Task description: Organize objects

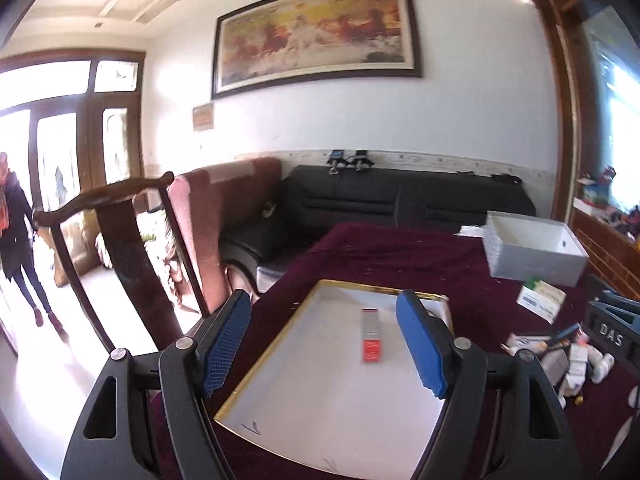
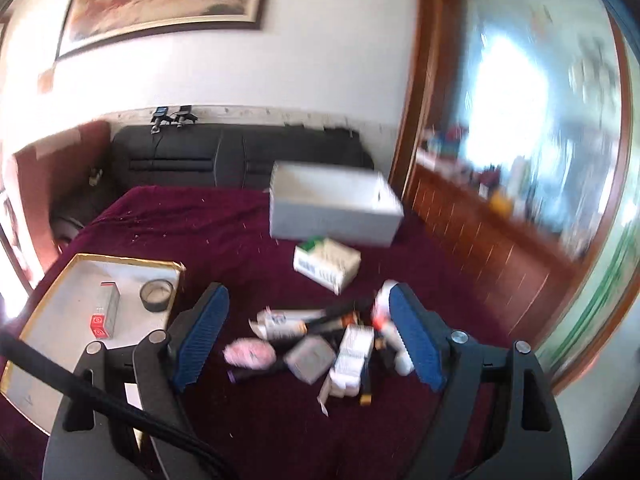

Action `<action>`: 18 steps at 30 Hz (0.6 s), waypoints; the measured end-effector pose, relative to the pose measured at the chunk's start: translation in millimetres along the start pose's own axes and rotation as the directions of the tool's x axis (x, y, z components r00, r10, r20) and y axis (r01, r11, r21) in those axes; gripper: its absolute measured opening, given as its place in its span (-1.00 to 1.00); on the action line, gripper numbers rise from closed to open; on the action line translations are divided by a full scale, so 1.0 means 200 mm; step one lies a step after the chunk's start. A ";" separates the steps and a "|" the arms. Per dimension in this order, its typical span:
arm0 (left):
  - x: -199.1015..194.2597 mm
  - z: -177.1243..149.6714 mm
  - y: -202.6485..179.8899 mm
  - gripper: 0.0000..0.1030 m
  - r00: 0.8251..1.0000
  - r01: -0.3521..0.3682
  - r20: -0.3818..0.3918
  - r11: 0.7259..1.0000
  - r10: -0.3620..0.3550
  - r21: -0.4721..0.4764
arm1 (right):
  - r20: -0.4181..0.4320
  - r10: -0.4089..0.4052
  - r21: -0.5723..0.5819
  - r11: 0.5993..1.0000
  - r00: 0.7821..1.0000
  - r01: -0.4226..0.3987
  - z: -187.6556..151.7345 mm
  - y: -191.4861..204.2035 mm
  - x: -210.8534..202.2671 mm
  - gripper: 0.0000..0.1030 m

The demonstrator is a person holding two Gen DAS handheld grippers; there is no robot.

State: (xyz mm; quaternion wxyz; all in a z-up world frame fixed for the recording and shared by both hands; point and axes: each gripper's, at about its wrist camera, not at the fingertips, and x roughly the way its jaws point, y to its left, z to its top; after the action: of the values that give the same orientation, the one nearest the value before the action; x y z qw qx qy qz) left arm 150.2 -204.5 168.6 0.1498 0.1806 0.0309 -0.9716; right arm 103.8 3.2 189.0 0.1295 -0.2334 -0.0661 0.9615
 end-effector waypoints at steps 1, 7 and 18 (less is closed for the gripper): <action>0.03 0.01 0.06 0.36 1.000 -0.013 -0.019 0.999 0.013 -0.032 | 0.014 -0.003 -0.039 0.999 1.000 0.004 0.03 0.08 -0.03 0.61; 0.11 -0.01 0.32 0.36 0.996 -0.060 -0.075 0.992 0.052 -0.115 | 0.014 0.041 -0.123 0.992 0.999 -0.039 0.04 0.29 -0.11 0.61; 0.18 -0.07 0.50 0.36 0.991 -0.068 -0.129 0.978 0.044 -0.196 | -0.027 0.066 -0.181 0.981 0.997 -0.069 0.01 0.45 -0.13 0.61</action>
State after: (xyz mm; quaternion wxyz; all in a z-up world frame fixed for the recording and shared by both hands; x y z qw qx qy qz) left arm 153.2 -308.1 141.1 0.1923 0.2253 0.1322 -0.9459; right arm 105.5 -90.8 184.5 0.0757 -0.2564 -0.1442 0.9527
